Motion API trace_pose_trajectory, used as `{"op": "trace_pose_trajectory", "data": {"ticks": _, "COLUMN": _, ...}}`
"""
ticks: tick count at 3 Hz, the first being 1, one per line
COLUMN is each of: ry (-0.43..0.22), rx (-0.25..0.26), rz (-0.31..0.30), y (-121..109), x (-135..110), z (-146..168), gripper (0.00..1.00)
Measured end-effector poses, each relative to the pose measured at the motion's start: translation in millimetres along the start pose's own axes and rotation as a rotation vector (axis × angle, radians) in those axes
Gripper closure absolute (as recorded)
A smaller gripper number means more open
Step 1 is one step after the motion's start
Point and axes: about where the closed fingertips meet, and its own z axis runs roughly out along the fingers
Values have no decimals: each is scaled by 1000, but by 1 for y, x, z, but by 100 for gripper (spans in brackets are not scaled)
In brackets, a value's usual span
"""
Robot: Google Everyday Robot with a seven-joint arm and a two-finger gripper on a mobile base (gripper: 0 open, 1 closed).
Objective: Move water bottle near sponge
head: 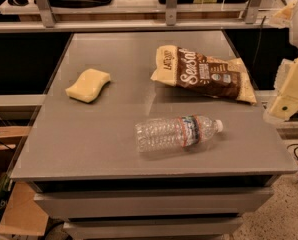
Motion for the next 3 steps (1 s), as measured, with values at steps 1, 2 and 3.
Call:
{"op": "trace_pose_trajectory", "data": {"ticks": 1, "ry": 0, "rx": 0, "rz": -1, "y": 0, "x": 0, "z": 0, "gripper": 0}}
{"op": "trace_pose_trajectory", "data": {"ticks": 2, "ry": -4, "rx": -15, "rz": -65, "y": 0, "x": -11, "z": 3, "gripper": 0}}
{"op": "trace_pose_trajectory", "data": {"ticks": 3, "ry": -9, "rx": -74, "rz": -201, "y": 10, "x": -34, "z": 24, "gripper": 0}}
